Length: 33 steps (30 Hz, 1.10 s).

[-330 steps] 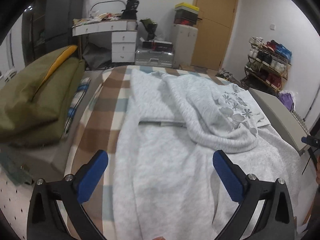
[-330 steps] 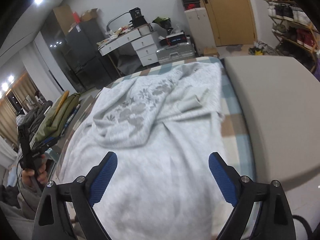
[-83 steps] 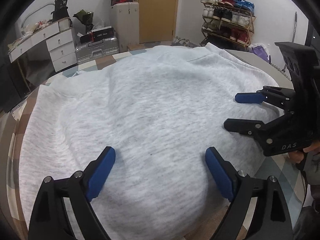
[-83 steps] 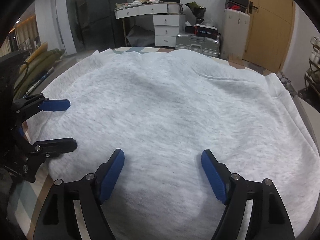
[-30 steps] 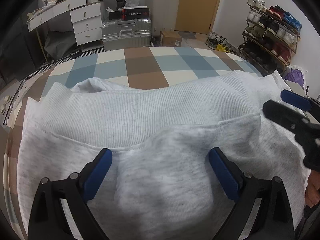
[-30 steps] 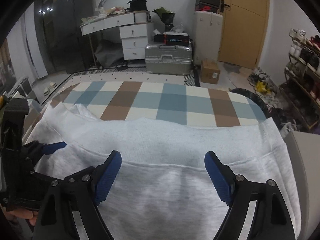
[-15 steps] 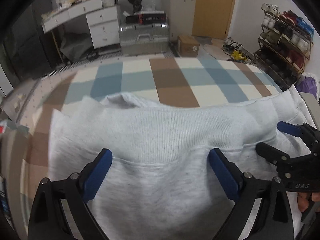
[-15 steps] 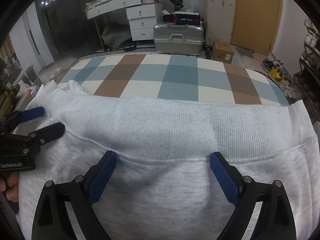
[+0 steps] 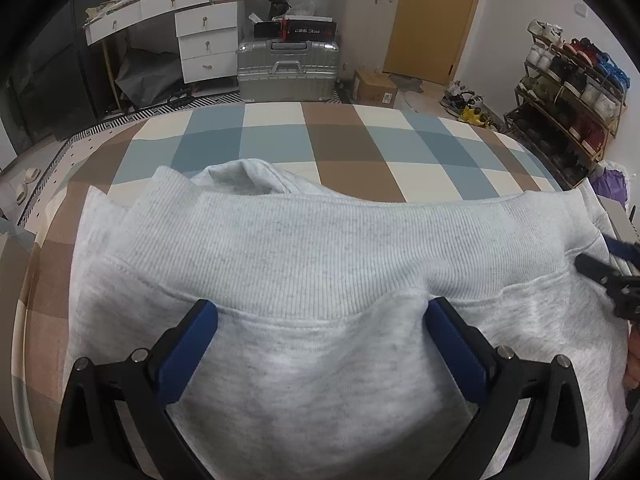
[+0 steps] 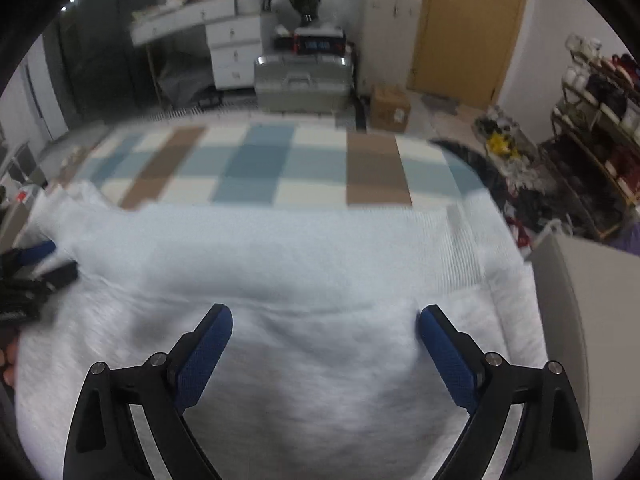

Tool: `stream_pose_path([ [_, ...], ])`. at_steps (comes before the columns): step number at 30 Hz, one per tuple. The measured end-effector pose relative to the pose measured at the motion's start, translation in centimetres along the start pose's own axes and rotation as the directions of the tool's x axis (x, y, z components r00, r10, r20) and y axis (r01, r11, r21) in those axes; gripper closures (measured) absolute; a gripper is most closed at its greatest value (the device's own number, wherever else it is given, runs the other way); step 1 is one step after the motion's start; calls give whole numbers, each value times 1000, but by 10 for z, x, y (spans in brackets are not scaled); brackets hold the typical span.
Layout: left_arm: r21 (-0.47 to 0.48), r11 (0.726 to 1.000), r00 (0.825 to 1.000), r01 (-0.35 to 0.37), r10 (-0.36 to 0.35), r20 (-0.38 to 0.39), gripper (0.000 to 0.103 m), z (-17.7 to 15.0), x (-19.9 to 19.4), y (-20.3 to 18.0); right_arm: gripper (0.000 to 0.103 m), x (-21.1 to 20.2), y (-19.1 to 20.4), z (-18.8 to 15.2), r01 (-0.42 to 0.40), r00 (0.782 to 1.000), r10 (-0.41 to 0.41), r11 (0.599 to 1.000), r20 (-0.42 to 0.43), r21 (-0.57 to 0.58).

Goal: Fold large clothes

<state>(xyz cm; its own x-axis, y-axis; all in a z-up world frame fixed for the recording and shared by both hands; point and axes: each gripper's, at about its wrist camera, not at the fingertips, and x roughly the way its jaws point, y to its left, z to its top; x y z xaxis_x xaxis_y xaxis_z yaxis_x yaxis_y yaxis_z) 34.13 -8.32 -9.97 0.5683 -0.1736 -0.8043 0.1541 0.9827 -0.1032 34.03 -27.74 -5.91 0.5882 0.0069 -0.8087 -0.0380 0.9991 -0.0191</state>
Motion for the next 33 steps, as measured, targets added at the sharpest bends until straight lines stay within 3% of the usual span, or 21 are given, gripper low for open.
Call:
stream_pose_path([
  [2, -1, 1000, 1000, 3, -3, 0, 1, 0, -1, 0, 7, 10, -20, -8, -102, 995, 100, 994, 29, 47],
  [3, -1, 1000, 1000, 3, -3, -1, 1, 1, 0, 1, 8, 8, -27, -8, -105, 994, 103, 993, 29, 59],
  [8, -2, 1000, 1000, 4, -4, 0, 1, 0, 0, 0, 9, -12, -31, -8, 27, 999, -29, 996, 22, 80],
  [9, -3, 1000, 1000, 5, -5, -1, 1, 0, 0, 1, 9, -19, -28, -9, 22, 999, -25, 996, 35, 81],
  [14, -4, 1000, 1000, 6, -6, -1, 1, 0, 0, 0, 9, -58, 20, -8, -160, 980, 157, 987, 120, 14],
  [18, -9, 1000, 1000, 8, -8, -2, 1, 1, 0, 1, 9, -57, 81, -14, -246, 965, 254, 963, 68, -111],
  [20, -12, 1000, 1000, 13, -13, -2, 1, 1, -1, 1, 9, -37, 103, -25, -222, 974, 227, 960, 9, -169],
  [23, -15, 1000, 1000, 20, -20, -2, 1, 1, -1, 4, 8, -32, 100, -36, -224, 972, 233, 960, 31, -169],
  [27, -17, 999, 1000, 27, -27, 0, 1, 1, -1, 5, 8, -35, 62, -44, -145, 988, 150, 981, 24, -131],
  [28, -16, 999, 1000, 30, -30, 1, 1, 1, -1, 6, 7, -34, 48, -49, -81, 996, 85, 990, 25, -119],
  [31, -20, 999, 999, 34, -34, 2, 1, 1, -2, 7, 7, -41, 7, -59, -68, 997, 69, 997, 23, -31],
  [33, -21, 999, 999, 35, -35, 3, 1, 0, -2, 7, 7, -44, -17, -66, 56, 998, -57, 998, 26, 27],
])
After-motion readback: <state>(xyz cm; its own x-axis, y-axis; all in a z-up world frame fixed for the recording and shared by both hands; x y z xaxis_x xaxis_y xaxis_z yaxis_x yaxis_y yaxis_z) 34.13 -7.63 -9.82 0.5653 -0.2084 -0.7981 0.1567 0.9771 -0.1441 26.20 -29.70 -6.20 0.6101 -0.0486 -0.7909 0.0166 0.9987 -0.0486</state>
